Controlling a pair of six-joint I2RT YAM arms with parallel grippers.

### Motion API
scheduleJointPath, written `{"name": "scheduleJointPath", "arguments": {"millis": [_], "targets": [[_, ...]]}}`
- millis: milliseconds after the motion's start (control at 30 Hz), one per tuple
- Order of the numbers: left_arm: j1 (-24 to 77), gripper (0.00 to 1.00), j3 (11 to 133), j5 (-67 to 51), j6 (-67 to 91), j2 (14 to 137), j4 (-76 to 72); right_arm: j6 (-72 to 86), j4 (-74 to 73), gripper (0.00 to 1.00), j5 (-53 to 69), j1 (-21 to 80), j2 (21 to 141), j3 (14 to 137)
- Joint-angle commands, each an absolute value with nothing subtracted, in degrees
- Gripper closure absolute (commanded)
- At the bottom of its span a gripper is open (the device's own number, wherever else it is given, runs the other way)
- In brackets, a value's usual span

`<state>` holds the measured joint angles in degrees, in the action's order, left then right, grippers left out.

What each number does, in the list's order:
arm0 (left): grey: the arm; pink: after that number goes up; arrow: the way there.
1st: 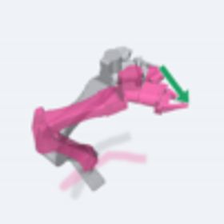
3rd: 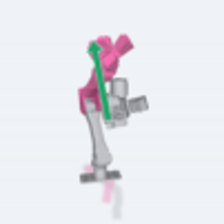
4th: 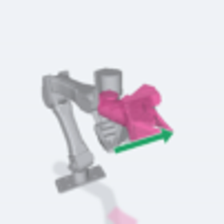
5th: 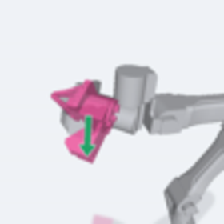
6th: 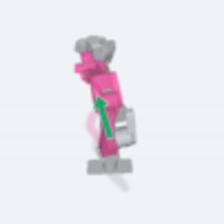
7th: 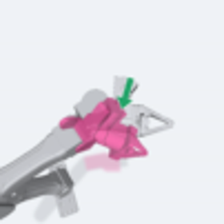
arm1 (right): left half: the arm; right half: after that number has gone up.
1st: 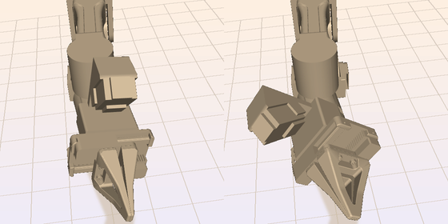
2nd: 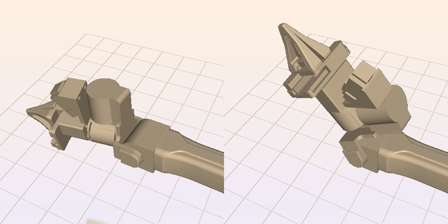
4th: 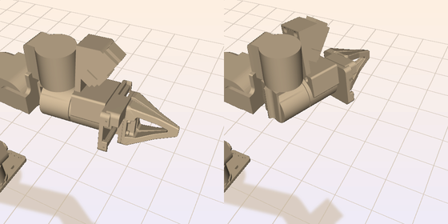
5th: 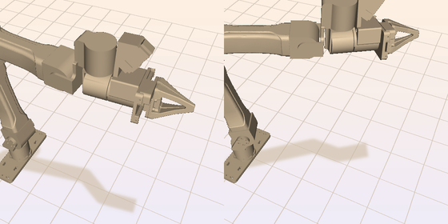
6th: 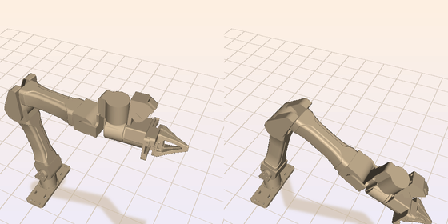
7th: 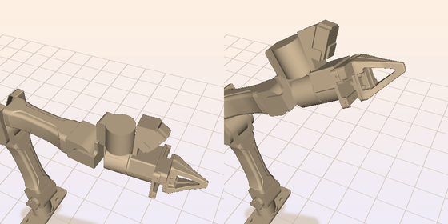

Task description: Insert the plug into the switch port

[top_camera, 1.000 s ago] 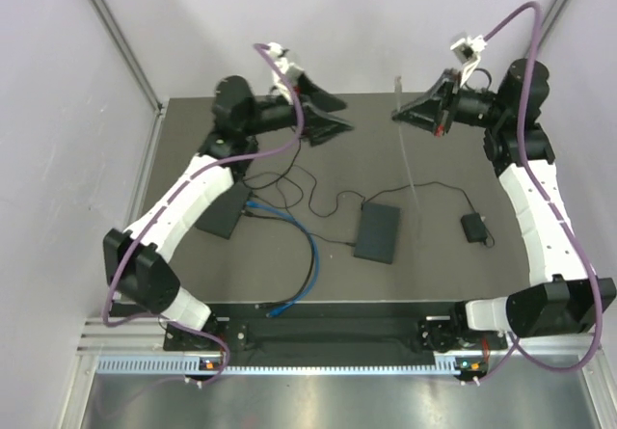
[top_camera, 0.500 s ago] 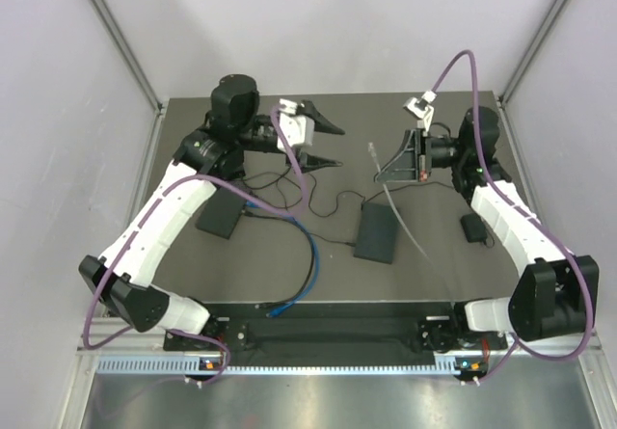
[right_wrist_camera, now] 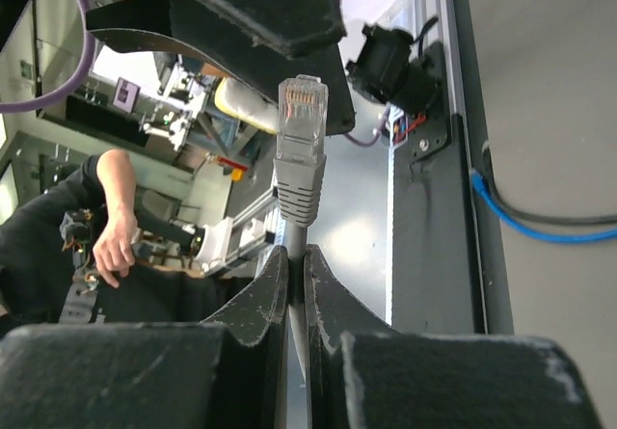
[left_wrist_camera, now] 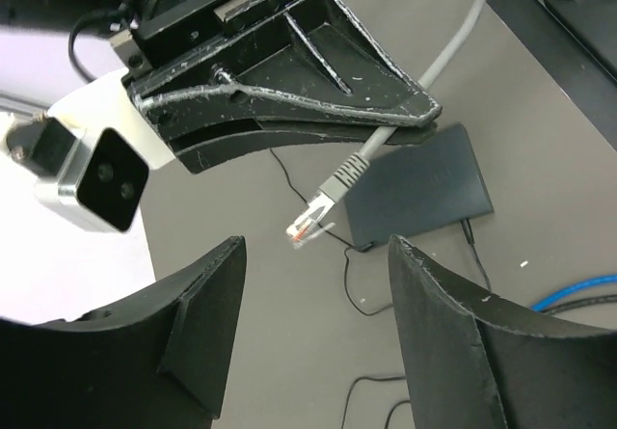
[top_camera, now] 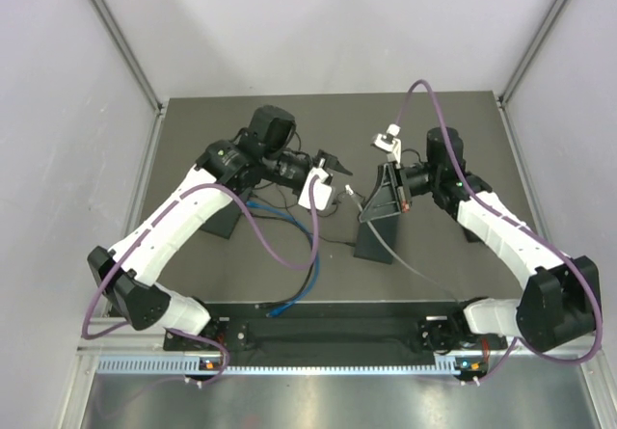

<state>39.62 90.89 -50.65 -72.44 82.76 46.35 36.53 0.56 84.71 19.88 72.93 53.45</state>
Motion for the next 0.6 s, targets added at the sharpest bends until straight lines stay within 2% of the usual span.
{"name": "scheduleJointPath", "arguments": {"millis": [0, 200, 300, 533, 567], "targets": [[40.7, 0.36, 89.7, -50.0, -77.5, 80.2, 47.8, 20.9, -17.1, 1.0, 84.0, 21.5, 73.7, 58.0], [43.6, 0.36, 87.8, -47.0, -80.8, 79.8, 48.6, 9.2, -30.9, 1.0, 80.9, 22.9, 76.8, 64.1], [45.3, 0.43, 87.6, -44.7, -81.0, 80.1, 48.6, 4.8, -35.9, 1.0, 79.3, 23.5, 77.8, 66.3], [48.3, 0.79, 88.0, -37.5, -81.3, 82.3, 49.7, 2.6, -38.1, 1.0, 77.4, 24.3, 77.3, 67.0], [48.6, 0.92, 88.4, -37.2, -81.2, 82.5, 50.4, 2.3, -38.2, 1.0, 77.3, 24.3, 77.0, 67.1]]}}
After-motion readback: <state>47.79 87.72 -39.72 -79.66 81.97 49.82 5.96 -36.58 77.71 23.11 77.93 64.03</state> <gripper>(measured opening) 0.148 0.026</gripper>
